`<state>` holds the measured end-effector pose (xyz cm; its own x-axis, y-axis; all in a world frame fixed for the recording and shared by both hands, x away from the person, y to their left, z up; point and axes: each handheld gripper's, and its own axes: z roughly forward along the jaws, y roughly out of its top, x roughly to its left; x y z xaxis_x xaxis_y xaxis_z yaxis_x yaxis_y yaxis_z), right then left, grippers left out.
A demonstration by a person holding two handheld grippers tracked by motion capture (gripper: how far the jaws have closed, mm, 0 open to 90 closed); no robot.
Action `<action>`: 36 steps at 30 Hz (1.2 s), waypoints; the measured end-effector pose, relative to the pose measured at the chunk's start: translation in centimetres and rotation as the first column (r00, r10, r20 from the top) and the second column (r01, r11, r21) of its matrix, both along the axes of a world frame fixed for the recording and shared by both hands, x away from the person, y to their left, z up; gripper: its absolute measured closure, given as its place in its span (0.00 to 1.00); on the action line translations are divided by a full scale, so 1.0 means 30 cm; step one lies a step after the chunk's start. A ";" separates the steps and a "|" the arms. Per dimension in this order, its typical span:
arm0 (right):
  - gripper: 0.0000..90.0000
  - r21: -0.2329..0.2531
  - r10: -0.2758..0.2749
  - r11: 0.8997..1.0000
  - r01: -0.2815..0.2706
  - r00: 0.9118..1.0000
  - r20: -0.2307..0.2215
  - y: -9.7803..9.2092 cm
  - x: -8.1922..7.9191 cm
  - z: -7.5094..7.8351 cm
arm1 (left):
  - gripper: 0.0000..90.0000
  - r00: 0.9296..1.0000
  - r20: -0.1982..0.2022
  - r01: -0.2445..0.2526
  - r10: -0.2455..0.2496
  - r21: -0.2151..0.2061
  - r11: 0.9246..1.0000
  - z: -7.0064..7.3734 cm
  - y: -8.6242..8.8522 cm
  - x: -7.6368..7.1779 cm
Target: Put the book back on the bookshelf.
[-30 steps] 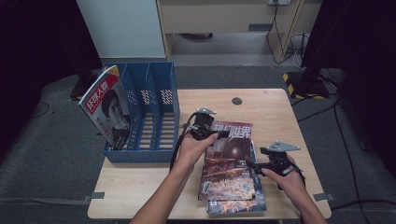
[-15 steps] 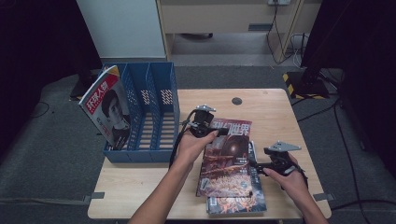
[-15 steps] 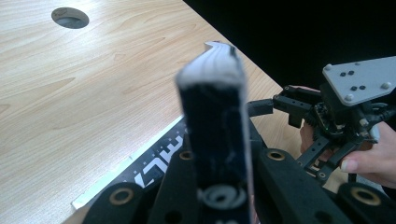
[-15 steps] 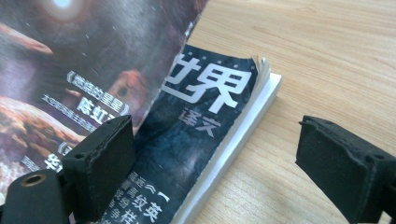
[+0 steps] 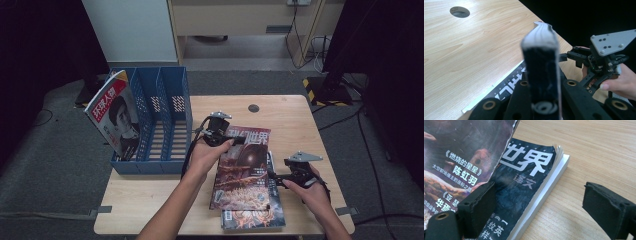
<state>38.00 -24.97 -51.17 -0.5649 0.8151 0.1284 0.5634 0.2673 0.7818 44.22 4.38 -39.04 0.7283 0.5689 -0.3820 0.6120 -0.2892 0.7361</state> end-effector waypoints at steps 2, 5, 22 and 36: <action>0.13 -0.002 -0.006 1.000 0.006 1.000 -0.002 0.000 0.001 -0.003 | 0.93 1.000 0.003 0.004 -0.004 -0.001 1.000 0.007 -0.002 -0.001; 0.12 -0.005 -0.015 1.000 0.015 1.000 -0.009 -0.002 0.002 -0.004 | 0.93 1.000 0.010 0.010 -0.010 -0.002 1.000 0.022 -0.003 -0.004; 0.12 -0.022 -0.053 0.998 0.053 0.999 -0.012 -0.023 0.011 -0.014 | 0.93 0.998 0.064 0.003 -0.004 0.010 1.000 0.124 0.018 -0.010; 0.11 -0.038 -0.071 0.997 0.070 0.997 -0.024 -0.036 0.015 -0.022 | 0.93 0.992 0.124 -0.031 0.033 -0.018 0.999 0.250 0.080 -0.003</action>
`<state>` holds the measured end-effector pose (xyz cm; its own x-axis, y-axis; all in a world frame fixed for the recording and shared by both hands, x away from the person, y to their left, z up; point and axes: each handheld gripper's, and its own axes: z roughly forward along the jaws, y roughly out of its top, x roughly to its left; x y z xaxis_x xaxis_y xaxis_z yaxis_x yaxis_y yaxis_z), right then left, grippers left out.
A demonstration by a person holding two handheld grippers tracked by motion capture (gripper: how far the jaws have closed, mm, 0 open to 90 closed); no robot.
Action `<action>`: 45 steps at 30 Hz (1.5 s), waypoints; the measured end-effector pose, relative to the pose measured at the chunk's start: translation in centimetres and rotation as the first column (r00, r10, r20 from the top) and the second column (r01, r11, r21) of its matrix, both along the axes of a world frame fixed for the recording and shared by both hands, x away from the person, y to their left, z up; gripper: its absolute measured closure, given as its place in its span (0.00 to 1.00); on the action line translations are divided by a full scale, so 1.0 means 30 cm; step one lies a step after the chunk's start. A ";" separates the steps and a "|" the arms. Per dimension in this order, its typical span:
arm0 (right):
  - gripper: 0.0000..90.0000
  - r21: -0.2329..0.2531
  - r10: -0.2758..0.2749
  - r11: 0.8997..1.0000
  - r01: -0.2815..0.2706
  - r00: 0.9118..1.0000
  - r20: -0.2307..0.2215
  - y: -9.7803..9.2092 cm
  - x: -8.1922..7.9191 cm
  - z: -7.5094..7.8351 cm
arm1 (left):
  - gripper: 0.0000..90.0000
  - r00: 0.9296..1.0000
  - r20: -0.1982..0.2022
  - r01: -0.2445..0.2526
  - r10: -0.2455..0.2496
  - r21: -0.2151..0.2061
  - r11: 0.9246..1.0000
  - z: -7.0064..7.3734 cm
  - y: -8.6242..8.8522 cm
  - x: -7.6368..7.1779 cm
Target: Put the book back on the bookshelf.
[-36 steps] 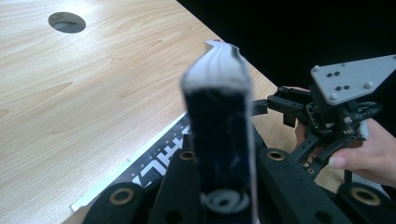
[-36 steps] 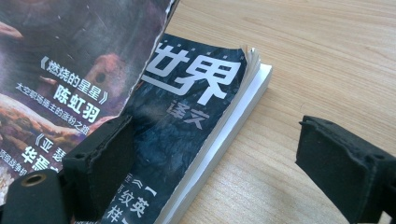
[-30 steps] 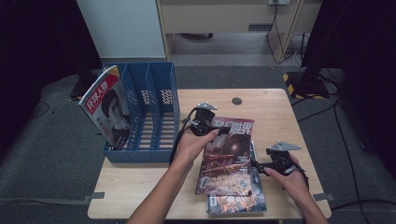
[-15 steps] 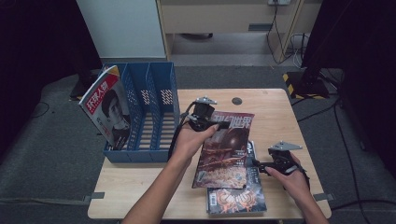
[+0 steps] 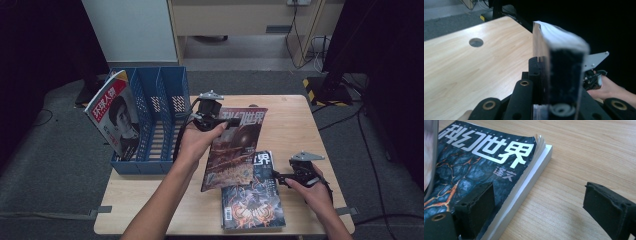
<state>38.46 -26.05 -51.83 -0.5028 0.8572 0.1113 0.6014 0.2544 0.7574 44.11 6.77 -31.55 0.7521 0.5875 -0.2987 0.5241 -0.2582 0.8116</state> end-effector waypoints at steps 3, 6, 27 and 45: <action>0.11 -0.003 -0.004 1.000 0.004 1.000 -0.004 -0.006 0.002 -0.002 | 0.93 1.000 0.013 -0.009 0.009 0.004 1.000 0.027 0.013 0.003; 0.11 -0.003 -0.006 1.000 0.006 1.000 -0.002 -0.008 0.004 -0.003 | 0.93 0.999 0.025 -0.023 0.023 0.004 1.000 0.045 0.023 0.004; 0.10 0.002 -0.032 0.999 0.032 0.999 -0.003 -0.022 0.006 -0.004 | 0.93 0.994 0.057 -0.088 0.089 -0.017 0.996 0.117 0.110 0.010; 0.09 0.009 -0.075 0.997 0.075 0.997 -0.026 -0.053 0.013 -0.010 | 0.93 0.992 0.065 -0.109 0.110 -0.013 0.994 0.121 0.134 0.009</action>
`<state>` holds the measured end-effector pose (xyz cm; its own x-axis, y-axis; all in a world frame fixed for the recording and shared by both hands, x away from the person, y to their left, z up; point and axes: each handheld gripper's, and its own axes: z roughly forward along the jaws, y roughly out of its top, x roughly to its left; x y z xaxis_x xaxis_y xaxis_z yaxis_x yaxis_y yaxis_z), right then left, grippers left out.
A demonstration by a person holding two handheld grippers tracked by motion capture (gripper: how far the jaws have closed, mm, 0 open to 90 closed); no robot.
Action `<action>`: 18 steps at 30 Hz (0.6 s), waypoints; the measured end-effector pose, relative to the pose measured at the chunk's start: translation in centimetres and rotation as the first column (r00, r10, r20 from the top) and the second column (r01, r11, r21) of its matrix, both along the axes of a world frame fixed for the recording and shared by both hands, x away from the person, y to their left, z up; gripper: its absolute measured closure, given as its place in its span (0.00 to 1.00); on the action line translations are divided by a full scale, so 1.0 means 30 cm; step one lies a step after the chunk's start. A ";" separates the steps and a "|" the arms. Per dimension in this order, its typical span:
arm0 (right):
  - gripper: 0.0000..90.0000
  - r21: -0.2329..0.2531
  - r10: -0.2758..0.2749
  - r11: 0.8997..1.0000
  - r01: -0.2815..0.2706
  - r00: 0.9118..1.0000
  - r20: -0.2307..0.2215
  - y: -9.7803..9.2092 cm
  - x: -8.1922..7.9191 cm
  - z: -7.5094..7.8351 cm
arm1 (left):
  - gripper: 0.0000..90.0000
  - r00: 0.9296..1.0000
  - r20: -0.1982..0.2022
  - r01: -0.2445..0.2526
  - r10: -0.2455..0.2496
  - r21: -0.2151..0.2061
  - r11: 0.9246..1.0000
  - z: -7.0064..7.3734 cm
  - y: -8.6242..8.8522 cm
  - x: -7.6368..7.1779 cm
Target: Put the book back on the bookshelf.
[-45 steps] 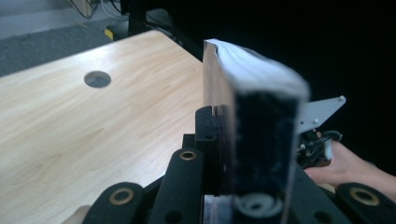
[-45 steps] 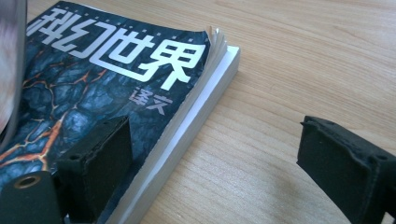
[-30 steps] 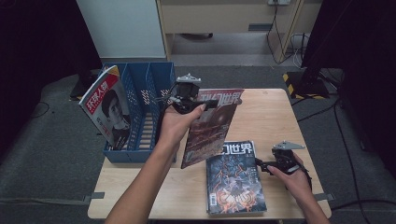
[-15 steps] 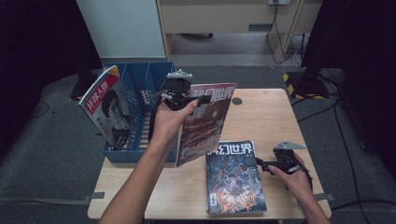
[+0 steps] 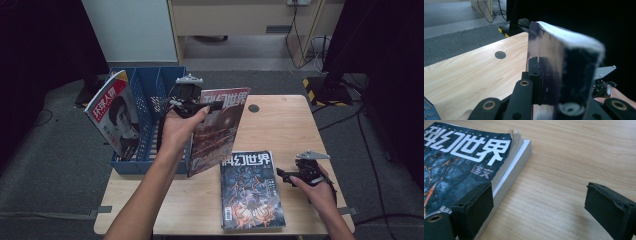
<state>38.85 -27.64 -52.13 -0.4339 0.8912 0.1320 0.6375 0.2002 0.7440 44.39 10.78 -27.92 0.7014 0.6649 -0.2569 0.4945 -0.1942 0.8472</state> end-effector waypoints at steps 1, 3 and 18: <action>0.09 -0.004 0.000 1.000 0.000 1.000 -0.001 -0.003 0.002 -0.002 | 0.93 1.000 0.000 -0.001 0.001 0.000 1.000 0.001 0.001 0.000; 0.10 -0.006 -0.012 1.000 0.012 1.000 -0.012 -0.006 0.002 -0.004 | 0.93 1.000 0.003 -0.001 0.001 -0.002 1.000 0.003 0.003 -0.002; 0.09 -0.057 -0.045 0.997 0.043 0.998 -0.041 -0.025 0.009 -0.041 | 0.93 1.000 0.018 -0.020 0.020 -0.003 1.000 0.029 0.046 -0.025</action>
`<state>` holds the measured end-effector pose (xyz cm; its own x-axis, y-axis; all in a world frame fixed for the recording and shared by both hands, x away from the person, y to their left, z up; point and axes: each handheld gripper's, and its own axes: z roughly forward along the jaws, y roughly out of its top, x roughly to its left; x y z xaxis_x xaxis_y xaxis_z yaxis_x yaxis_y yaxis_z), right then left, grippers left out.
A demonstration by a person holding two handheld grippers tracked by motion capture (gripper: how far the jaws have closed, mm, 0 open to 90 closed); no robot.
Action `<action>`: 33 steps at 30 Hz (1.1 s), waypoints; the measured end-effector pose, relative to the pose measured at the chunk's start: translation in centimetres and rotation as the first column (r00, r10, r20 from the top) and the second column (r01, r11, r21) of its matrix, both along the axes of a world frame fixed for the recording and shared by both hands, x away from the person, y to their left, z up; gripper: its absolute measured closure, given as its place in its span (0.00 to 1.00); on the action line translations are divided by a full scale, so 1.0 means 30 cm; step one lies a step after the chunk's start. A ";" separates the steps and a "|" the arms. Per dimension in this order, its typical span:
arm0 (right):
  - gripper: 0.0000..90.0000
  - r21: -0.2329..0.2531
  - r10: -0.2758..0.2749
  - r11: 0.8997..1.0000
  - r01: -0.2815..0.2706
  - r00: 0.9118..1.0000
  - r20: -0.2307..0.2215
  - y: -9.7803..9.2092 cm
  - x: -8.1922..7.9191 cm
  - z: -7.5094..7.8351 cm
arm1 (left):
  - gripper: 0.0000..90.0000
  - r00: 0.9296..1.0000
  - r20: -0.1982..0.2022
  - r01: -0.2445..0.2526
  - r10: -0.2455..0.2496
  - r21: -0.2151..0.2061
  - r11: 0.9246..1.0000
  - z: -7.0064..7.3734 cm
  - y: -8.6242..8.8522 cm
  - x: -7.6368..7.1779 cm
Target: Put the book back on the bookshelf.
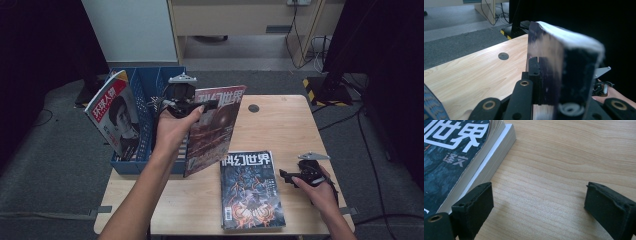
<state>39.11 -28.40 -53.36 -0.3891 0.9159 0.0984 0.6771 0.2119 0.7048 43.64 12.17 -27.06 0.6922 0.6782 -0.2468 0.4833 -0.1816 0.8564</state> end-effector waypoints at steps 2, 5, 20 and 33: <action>0.09 -0.011 0.001 1.000 -0.001 1.000 0.012 0.003 -0.002 -0.004 | 0.93 1.000 0.002 -0.006 0.006 0.001 1.000 0.004 0.010 -0.002; 0.08 -0.038 0.013 0.999 -0.012 1.000 0.028 0.006 -0.004 -0.008 | 0.93 1.000 0.006 -0.014 0.014 0.000 1.000 0.009 0.023 -0.006; 0.07 -0.083 0.027 0.996 -0.023 0.999 0.047 0.020 -0.009 -0.017 | 0.93 0.999 0.023 -0.043 0.043 -0.013 0.999 0.043 0.096 -0.033; 0.06 -0.082 0.023 0.996 -0.019 0.998 0.051 0.021 -0.008 -0.018 | 0.93 0.995 0.034 -0.093 0.094 -0.021 0.995 0.084 0.194 -0.065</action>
<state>38.86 -27.77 -53.90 -0.4111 0.9116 0.0032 0.6350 0.2838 0.7185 41.69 17.98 -24.53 0.6345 0.7356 -0.2374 0.4670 -0.1201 0.8760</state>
